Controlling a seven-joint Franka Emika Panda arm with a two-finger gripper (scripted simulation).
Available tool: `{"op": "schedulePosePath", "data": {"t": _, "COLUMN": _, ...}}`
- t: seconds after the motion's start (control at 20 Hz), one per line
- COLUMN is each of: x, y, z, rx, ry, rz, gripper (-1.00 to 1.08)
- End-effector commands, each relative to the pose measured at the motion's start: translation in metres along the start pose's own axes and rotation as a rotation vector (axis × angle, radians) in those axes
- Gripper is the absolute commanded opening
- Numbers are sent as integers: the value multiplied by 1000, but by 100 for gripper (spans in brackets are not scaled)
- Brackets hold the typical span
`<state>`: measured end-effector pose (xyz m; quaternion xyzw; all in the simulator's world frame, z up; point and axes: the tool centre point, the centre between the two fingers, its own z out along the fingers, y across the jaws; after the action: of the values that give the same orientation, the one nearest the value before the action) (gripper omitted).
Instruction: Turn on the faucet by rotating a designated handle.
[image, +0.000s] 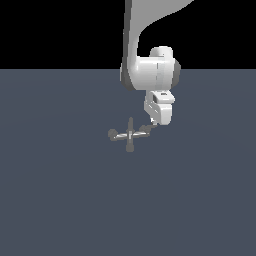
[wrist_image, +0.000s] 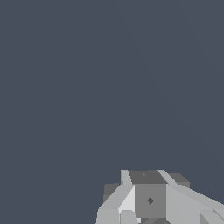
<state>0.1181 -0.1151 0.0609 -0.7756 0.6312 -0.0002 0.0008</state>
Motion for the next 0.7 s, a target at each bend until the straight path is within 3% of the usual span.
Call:
{"op": "schedulePosePath", "data": {"t": 0.0, "x": 0, "y": 0, "z": 0, "rx": 0, "ry": 0, "rz": 0, "gripper": -100}}
{"op": "schedulePosePath", "data": {"t": 0.65, "x": 1, "y": 36, "z": 0, "rx": -1, "ry": 1, "rz": 1, "gripper": -100}}
